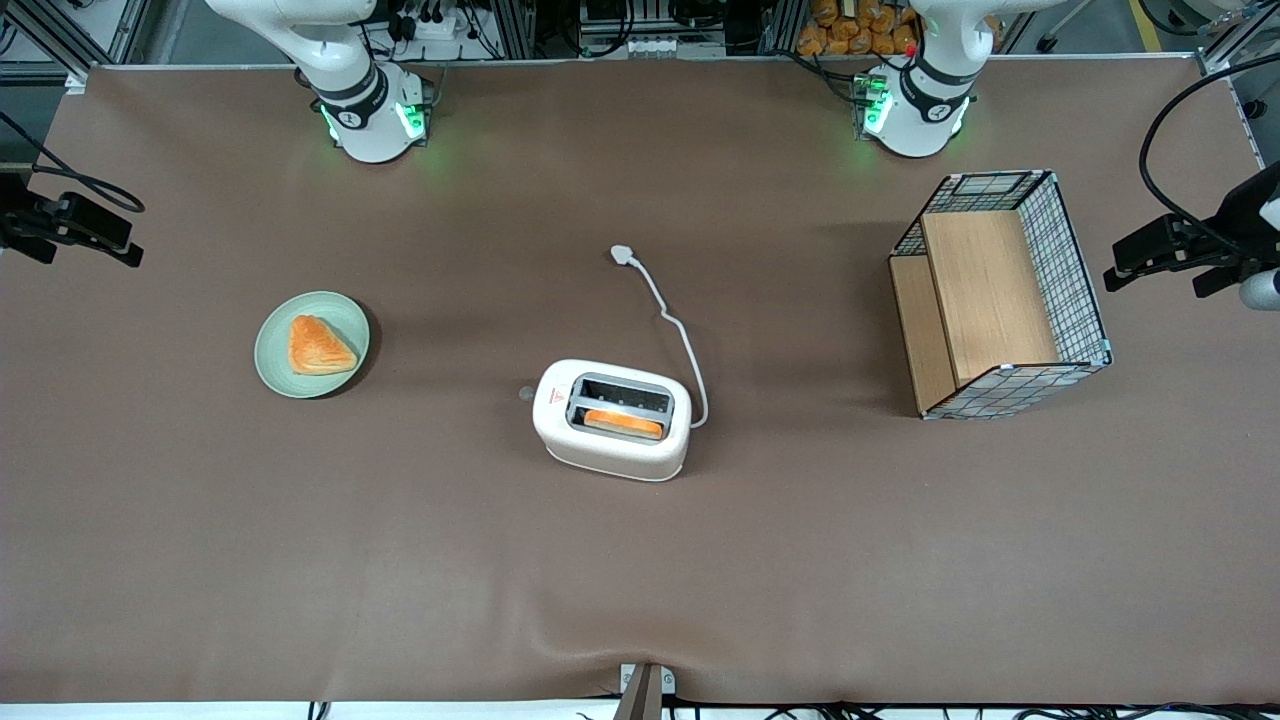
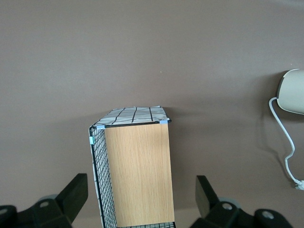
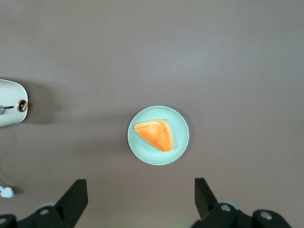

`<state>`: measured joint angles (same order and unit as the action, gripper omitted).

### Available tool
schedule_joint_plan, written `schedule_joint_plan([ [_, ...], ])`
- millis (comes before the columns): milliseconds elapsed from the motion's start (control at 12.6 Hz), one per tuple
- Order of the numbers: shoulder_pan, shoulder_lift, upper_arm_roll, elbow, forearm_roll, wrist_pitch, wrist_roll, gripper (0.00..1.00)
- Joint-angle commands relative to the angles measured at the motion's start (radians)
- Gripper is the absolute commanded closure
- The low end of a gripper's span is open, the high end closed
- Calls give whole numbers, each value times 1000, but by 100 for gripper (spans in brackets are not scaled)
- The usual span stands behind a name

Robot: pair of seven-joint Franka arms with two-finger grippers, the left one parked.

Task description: Press toaster button with right arm

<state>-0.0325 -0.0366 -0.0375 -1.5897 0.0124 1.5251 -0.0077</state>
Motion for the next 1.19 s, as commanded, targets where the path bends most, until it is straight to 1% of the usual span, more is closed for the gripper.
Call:
schedule_joint_plan([
  [0, -15, -3, 14, 13, -12, -14, 20, 0],
  [238, -17, 0, 14, 23, -9, -23, 20, 0],
  [477, -15, 81, 16, 135, -11, -140, 19, 0],
  [636, -10, 109, 16, 163, 0, -163, 18, 0],
  [795, -3, 129, 18, 157, 33, -164, 17, 0],
  [954, -3, 152, 18, 152, 98, -166, 22, 0],
  [1113, 22, 181, 19, 145, 130, -172, 25, 0],
])
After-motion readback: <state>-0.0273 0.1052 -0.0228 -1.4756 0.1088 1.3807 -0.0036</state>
